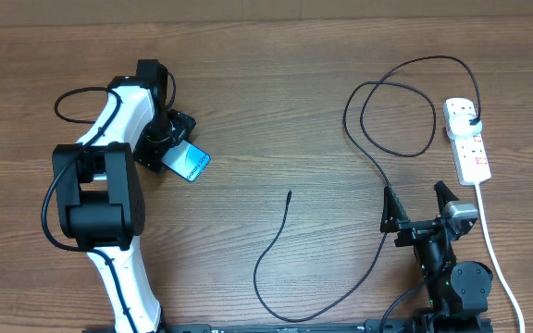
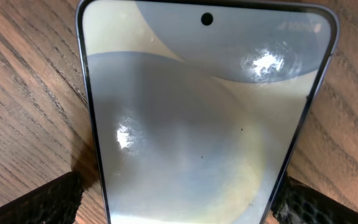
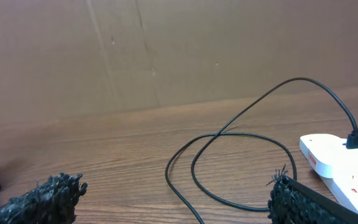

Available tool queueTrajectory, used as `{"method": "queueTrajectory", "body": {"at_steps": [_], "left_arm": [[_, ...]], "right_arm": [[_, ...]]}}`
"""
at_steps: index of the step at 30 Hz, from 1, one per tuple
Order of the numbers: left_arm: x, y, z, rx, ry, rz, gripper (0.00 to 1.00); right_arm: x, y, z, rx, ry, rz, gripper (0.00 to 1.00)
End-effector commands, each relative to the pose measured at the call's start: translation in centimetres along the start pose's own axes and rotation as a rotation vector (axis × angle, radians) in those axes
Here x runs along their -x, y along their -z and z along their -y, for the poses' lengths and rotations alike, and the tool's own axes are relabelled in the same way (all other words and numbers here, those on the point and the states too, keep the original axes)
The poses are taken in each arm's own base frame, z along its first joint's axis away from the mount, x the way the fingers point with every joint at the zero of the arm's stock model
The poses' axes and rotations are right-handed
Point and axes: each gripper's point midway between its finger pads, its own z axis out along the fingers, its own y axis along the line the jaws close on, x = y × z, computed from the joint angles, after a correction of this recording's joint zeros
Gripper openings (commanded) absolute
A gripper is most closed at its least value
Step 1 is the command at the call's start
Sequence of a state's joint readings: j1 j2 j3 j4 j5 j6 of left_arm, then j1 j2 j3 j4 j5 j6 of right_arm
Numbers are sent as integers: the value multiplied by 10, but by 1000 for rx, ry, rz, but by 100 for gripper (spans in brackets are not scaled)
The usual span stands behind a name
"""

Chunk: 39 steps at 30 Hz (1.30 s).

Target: Plug charger to phone and switch on socket

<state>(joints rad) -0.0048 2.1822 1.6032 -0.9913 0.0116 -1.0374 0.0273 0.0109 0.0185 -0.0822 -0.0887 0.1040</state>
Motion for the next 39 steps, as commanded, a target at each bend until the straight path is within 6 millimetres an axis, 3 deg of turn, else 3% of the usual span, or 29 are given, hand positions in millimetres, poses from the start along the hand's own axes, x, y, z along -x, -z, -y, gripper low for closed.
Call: {"method": "queueTrajectory", "body": {"at_steps": [1,11,23,29,39], "left_arm": [[-3,-24,-15,70,-9,-19,100],[-12,-51,-20,105,-7,-81,100],[-13,-51,-15,82,-6,-89,100],[-13,-51,-15,82,-6,-89,85],[-13,-51,-15,81,-6,-89,85]], "right_arm": [[-2,0,1,-3,1,3,100],[-2,0,1,-3,1,3,100],[-2,0,1,-3,1,3,100],[-2,0,1,-3,1,3,100],[-2,0,1,-3,1,3,100]]}}
